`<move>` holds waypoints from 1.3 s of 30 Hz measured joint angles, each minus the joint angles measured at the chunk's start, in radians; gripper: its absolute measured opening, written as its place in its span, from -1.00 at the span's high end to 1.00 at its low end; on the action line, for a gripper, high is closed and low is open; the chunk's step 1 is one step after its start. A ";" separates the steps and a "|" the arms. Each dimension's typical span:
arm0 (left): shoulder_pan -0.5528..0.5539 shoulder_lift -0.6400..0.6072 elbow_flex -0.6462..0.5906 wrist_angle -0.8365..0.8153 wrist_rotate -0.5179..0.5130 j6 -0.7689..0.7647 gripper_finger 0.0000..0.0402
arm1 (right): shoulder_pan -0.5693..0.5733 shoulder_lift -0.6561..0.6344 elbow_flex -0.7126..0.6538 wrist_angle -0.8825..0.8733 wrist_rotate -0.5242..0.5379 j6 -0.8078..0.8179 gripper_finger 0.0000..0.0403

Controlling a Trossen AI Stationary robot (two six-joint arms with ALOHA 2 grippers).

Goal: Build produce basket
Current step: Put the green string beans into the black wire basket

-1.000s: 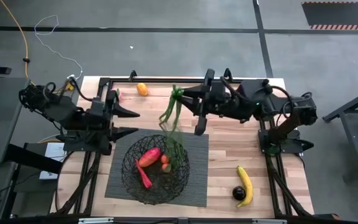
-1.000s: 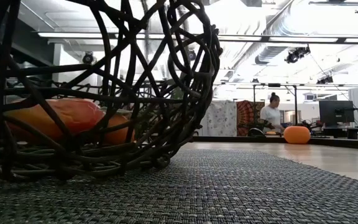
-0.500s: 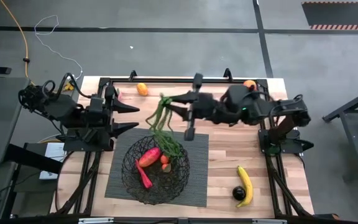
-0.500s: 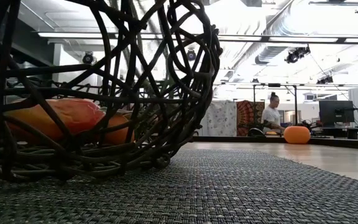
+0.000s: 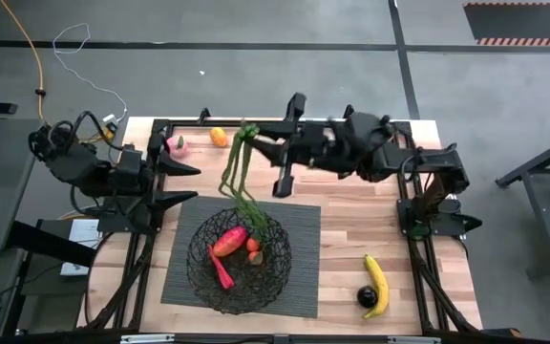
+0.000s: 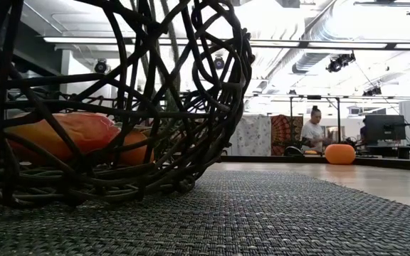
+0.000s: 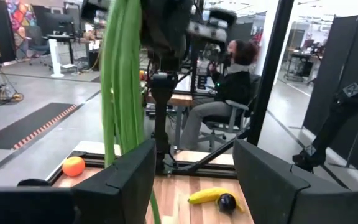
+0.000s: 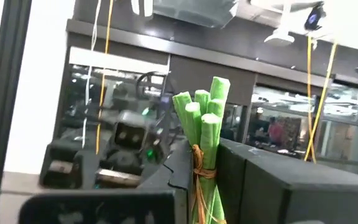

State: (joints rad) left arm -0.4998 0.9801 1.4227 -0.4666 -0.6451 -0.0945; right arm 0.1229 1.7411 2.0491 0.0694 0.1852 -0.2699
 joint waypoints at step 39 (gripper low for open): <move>0.313 0.478 -0.501 1.099 -0.314 -0.311 1.00 | -0.007 0.001 0.050 -0.043 -0.002 0.060 0.87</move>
State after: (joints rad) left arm -0.1870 1.4585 0.9215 0.6321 -0.9587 -0.4058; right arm 0.1159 1.7420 2.0995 0.0264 0.1836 -0.2095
